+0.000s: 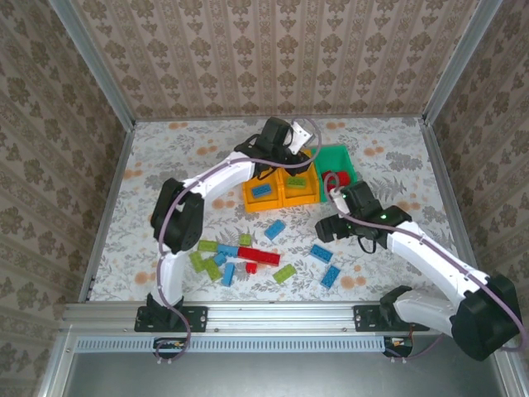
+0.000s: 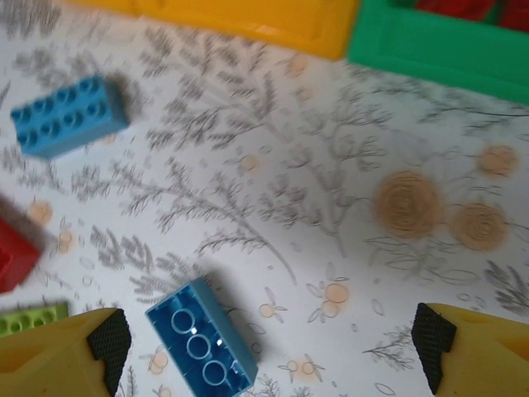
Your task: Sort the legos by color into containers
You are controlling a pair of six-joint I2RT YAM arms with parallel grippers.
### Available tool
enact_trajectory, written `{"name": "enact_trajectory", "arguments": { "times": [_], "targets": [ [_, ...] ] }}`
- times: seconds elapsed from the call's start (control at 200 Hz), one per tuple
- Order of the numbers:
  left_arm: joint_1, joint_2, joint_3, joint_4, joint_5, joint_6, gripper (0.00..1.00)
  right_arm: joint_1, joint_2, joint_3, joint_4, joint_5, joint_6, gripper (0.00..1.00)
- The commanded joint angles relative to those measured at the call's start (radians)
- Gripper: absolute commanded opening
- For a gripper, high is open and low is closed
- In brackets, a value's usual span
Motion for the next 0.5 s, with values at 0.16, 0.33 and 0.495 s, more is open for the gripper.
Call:
{"name": "enact_trajectory", "arguments": {
  "times": [0.16, 0.33, 0.495],
  "targets": [
    [0.043, 0.068, 0.075, -0.113, -0.012, -0.134, 0.3, 0.121, 0.207, 0.079, -0.063, 0.052, -0.128, 0.93],
    [0.05, 0.059, 0.062, -0.117, -0.009, -0.154, 0.47, 0.142, 0.292, 0.108, -0.093, 0.05, -0.157, 0.91],
    [0.057, 0.023, 0.023, -0.084, -0.014, -0.207, 0.71, 0.156, 0.325, 0.128, -0.115, 0.018, -0.188, 0.81]
  ]
}}
